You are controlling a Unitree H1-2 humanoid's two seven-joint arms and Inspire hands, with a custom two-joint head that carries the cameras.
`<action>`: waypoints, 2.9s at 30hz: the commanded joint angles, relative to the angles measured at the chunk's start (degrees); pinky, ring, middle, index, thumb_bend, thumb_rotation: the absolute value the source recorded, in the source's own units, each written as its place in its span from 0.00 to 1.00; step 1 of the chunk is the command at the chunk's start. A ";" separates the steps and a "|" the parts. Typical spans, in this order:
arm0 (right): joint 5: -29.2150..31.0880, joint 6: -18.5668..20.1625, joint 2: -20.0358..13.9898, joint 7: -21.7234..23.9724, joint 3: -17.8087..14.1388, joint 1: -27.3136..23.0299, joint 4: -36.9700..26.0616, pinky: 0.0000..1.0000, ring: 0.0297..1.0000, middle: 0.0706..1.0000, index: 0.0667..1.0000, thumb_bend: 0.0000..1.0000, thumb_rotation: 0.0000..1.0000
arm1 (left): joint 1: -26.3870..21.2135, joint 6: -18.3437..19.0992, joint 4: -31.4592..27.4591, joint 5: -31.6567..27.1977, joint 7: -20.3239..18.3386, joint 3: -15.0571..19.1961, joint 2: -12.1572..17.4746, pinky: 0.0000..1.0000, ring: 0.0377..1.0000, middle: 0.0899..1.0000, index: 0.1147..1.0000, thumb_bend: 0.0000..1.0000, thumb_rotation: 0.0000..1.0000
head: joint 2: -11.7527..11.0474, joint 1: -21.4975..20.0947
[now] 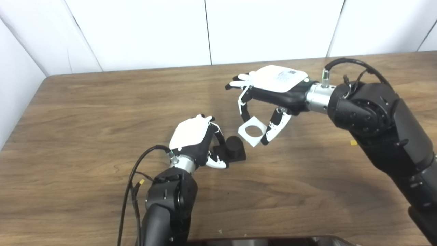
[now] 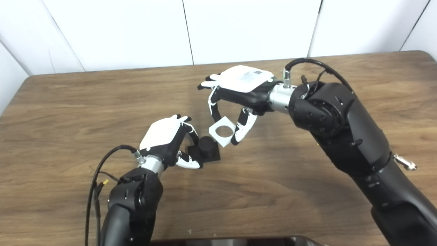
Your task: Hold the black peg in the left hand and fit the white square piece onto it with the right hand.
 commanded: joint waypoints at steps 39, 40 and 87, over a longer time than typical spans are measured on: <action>-2.63 -3.28 4.52 -2.09 2.21 -2.53 3.08 1.00 1.00 0.95 0.46 0.53 0.14 | -1.26 0.40 -0.50 1.68 0.35 -1.35 -1.23 1.00 1.00 0.93 0.42 0.53 0.06 | 0.49 0.29; -2.59 -3.36 4.61 -2.17 2.25 -2.51 3.17 1.00 1.00 0.95 0.46 0.53 0.14 | -1.27 0.46 -0.56 1.82 0.17 -1.35 -1.29 1.00 1.00 0.93 0.42 0.53 0.06 | 0.58 0.32; -3.35 -6.04 4.41 -3.80 3.06 -2.84 7.71 1.00 1.00 0.95 0.46 0.53 0.15 | -1.73 0.82 -1.40 1.90 -0.99 -1.46 -2.20 1.00 1.00 0.94 0.42 0.53 0.06 | 1.50 1.63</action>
